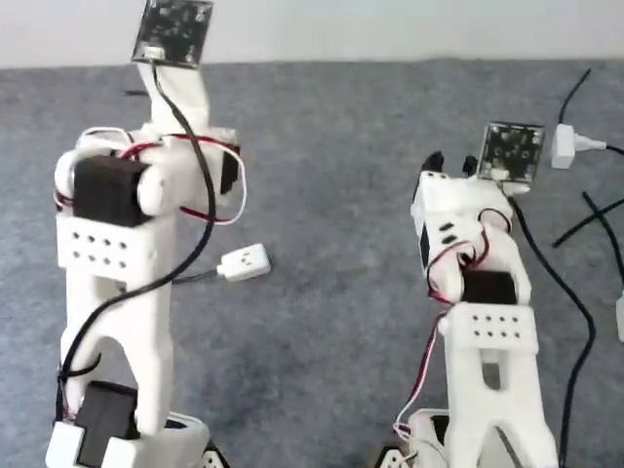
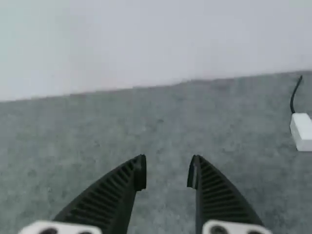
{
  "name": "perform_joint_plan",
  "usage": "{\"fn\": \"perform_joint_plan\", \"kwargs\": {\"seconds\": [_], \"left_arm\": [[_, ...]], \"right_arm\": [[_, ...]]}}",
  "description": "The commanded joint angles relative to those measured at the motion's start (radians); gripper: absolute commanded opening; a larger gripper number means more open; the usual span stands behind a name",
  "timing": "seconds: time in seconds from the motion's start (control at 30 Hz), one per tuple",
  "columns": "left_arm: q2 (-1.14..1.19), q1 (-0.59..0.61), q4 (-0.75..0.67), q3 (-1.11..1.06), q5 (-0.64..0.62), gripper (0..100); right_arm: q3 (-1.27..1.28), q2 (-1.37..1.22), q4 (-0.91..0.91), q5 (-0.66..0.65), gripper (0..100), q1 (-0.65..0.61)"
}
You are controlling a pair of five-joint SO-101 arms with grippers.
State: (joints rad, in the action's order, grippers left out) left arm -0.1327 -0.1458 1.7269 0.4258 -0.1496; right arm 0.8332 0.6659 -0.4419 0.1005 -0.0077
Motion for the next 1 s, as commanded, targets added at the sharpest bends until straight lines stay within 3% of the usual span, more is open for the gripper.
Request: {"fn": "perform_joint_plan", "kwargs": {"seconds": [0.0,0.07,0.23,0.57,0.67,0.77,0.97], "left_arm": [[-0.018,0.011,0.029,-0.074,-0.003,1],[-0.018,0.008,0.029,-0.131,0.023,1],[-0.018,0.009,0.029,-0.288,0.239,1],[-0.018,0.006,0.025,-0.527,0.801,1],[-0.018,0.002,-0.017,-0.553,0.858,1],[-0.018,-0.005,-0.144,-0.579,0.865,1],[-0.015,-0.106,-0.296,-0.644,0.931,1]], "right_arm": [[-0.071,-0.031,-0.044,-0.048,16.4,-0.010],[-0.054,-0.044,-0.051,-0.081,16.4,-0.010],[0.000,-0.051,-0.044,-0.127,16.4,-0.010],[0.026,-0.053,-0.039,-0.163,16.5,0.004],[0.026,-0.062,-0.039,-0.161,16.5,-0.001],[0.028,-0.062,-0.039,-0.161,16.5,-0.002],[0.028,-0.062,-0.039,-0.163,16.5,-0.002]]}}
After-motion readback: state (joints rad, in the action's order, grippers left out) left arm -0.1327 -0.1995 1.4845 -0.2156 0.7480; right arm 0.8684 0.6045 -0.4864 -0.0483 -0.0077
